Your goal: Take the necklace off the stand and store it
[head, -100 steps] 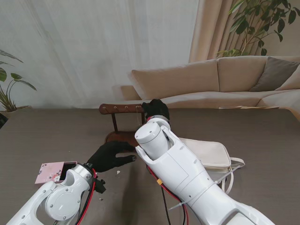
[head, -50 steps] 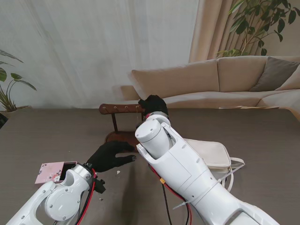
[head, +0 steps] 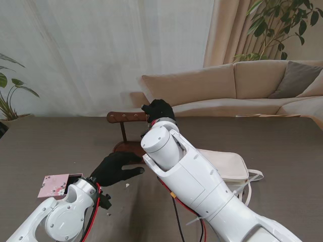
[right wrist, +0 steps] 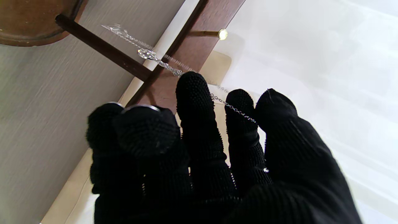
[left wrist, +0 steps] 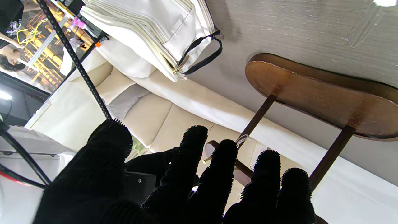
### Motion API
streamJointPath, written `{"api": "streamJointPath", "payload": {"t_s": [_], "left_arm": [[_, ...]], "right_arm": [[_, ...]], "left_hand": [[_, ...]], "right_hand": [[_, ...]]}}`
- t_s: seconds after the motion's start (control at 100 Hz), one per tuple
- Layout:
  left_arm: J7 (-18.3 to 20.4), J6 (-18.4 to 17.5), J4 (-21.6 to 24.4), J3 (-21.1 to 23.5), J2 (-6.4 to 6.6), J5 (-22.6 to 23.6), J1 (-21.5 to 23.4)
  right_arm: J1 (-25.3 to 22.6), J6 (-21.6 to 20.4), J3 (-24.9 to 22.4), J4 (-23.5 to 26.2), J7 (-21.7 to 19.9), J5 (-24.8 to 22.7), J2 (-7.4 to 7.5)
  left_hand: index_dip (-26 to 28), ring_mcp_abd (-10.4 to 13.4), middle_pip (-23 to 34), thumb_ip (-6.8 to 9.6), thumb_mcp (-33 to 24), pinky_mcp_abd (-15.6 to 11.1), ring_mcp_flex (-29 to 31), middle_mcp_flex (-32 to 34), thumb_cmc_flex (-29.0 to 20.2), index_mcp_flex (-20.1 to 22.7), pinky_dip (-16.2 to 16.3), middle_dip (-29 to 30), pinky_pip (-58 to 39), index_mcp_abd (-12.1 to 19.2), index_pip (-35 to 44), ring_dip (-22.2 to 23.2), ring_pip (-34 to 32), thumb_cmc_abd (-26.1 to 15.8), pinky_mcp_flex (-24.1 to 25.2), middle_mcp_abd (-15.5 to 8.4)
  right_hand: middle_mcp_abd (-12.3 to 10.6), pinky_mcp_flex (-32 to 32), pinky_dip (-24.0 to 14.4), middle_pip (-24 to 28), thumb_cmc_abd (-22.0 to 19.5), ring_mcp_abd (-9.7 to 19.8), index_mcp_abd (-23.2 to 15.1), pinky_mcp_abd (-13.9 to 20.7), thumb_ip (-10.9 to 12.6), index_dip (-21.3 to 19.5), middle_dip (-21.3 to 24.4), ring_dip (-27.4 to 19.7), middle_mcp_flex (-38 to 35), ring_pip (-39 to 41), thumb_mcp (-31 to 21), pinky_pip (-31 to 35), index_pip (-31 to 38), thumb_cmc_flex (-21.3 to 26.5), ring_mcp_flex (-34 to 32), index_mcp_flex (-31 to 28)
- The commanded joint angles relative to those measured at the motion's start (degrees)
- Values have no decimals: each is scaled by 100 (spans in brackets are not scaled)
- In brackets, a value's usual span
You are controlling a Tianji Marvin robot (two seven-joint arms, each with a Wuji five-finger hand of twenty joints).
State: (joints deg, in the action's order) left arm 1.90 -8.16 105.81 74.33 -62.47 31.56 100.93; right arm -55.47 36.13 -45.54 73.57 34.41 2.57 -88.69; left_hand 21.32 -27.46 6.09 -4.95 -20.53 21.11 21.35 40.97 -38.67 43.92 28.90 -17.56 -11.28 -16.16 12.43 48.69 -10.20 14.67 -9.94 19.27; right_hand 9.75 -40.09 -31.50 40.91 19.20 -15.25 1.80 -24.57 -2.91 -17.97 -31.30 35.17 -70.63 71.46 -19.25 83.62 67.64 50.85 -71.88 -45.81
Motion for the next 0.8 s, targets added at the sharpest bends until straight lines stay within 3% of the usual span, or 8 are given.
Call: {"api": "streamJointPath", "payload": {"t_s": [0.0,0.39,0.79], "left_arm": [[88,15,56,17,-21,9,38],[53,84,168,105,-27,63,169],[109,142,152,76,-19,49,126]], "right_arm": [[-32,-4,29,169,-117,-46,-7],[-344,56,-30,912,-422,-195,242],[-822,-132,-228,1945,-1191,-709,837]], "left_hand": [[44,-75,8,258,116,-4,106,21,-99,72,68,-27,-15,93,25,-23,38,-282,-1,34],[48,-79,5,260,131,-5,98,19,-110,102,67,-24,-11,87,36,-53,51,-290,9,33],[46,-75,6,262,137,-8,95,19,-119,88,68,-25,-11,89,28,-60,39,-290,8,33]], "right_hand": [[-122,-987,156,-43,135,125,-19,-93,-167,49,-27,81,-240,179,286,383,11,272,-270,-174],[-126,-992,149,-75,123,104,-38,-112,-144,-26,-64,105,-258,192,315,381,-35,282,-266,-212],[-110,-972,136,-73,114,93,-16,-132,-126,-57,-96,100,-268,168,301,381,-51,277,-266,-237]]}}
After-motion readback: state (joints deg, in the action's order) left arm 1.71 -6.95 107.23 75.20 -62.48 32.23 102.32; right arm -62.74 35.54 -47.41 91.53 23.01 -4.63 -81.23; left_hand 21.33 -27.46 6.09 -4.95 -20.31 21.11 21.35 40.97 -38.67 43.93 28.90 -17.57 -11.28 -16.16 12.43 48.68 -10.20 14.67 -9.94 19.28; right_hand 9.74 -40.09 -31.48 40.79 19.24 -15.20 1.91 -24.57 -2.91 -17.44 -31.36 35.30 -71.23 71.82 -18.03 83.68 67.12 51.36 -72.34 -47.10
